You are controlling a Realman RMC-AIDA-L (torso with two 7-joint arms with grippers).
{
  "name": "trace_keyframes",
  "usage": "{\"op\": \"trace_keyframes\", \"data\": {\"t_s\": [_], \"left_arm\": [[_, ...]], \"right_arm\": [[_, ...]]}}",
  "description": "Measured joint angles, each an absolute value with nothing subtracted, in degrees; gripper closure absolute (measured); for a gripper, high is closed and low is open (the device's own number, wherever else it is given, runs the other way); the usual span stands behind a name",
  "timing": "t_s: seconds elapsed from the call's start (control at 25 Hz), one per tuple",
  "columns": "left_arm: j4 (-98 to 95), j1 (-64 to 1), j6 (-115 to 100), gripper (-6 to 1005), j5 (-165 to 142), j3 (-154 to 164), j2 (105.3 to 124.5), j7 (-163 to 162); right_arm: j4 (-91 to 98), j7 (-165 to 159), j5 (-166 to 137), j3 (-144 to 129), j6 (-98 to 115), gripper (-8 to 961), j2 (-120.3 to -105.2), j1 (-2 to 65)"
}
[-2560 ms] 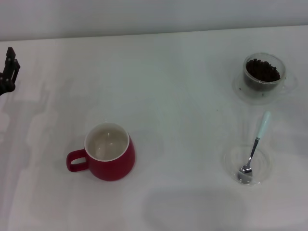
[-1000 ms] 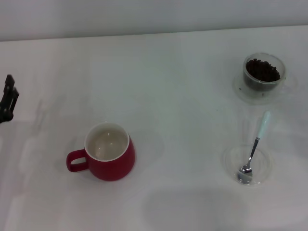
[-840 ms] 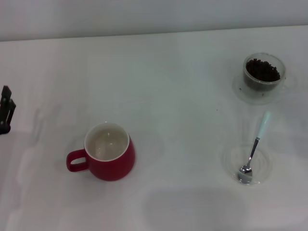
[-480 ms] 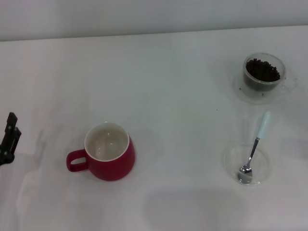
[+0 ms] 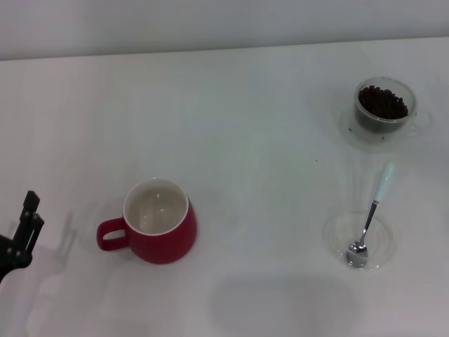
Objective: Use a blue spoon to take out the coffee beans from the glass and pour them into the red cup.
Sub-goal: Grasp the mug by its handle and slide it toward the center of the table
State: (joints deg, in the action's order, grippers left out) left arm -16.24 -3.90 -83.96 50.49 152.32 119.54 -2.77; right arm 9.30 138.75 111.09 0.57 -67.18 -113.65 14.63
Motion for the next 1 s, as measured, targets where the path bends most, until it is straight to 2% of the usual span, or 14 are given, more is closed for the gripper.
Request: {"op": "trace_keyframes", "data": {"t_s": [0.36, 1.0], "left_arm": [[-15.93, -2.72, -81.77, 313, 50.38, 154.77, 119.50, -3.75], [-17.06, -2.56, -78.72, 307, 50.31, 162.13, 119.79, -3.26]], "right_arm": [[11.21, 128.85, 110.29, -0.51, -66.03, 93, -112.58, 13.02], [11.25, 125.36, 110.44, -0.35, -66.10, 95, -113.23, 13.91]]}}
